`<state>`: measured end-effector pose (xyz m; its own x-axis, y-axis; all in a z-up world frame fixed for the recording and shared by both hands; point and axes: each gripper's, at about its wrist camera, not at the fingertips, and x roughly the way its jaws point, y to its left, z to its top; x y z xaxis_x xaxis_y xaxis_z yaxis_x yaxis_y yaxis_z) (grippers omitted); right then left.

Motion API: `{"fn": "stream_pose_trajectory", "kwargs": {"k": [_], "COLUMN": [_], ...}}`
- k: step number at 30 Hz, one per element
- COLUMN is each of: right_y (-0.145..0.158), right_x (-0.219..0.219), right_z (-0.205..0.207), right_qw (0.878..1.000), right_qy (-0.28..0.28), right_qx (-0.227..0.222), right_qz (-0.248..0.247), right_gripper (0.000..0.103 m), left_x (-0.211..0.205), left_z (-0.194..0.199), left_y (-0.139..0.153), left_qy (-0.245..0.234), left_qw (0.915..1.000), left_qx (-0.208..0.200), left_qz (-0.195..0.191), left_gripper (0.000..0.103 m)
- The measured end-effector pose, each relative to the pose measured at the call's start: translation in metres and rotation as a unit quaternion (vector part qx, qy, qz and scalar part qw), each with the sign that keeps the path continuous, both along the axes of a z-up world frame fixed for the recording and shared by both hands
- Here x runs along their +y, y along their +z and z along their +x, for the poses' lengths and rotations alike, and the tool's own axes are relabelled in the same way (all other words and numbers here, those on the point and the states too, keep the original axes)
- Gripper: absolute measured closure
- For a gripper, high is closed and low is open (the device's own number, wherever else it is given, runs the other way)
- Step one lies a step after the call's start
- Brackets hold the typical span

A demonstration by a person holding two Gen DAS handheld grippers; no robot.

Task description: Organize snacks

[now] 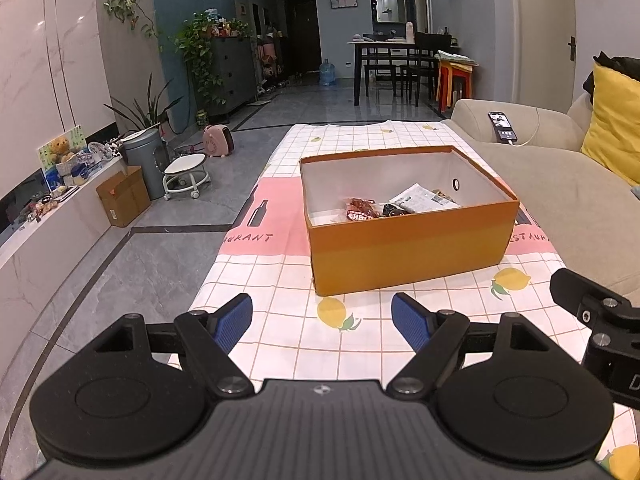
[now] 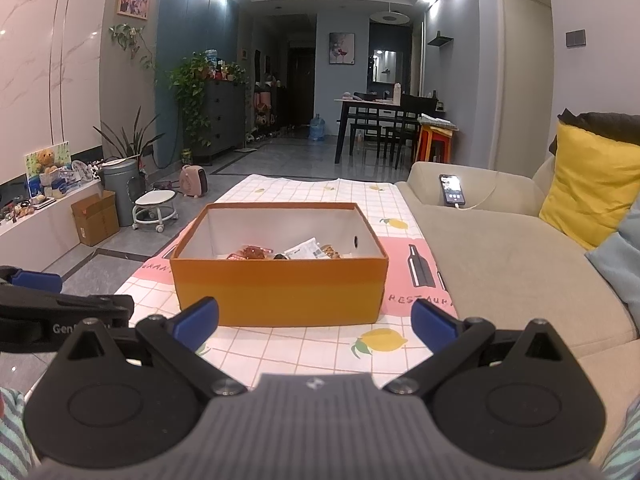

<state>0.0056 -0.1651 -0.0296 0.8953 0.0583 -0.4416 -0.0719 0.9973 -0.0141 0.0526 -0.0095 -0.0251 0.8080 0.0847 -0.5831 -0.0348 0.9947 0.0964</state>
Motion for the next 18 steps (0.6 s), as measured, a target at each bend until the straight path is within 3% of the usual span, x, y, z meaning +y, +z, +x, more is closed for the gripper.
{"fn": "stream_pose_trajectory", "kwargs": {"k": [18], "right_y": [-0.0074], "right_x": [-0.0028], "right_z": [0.0089], "right_qw": [1.000], "right_qy": [0.000], "right_qx": [0.025], "right_qz": [0.004], "right_gripper": [0.004], "left_x": [-0.0020], "left_z": [0.0017], "left_y": [0.0040], "left_qy": [-0.010], "left_qw": [0.9999], "left_qx": [-0.004], "left_qz": [-0.007], "left_gripper": [0.010]}}
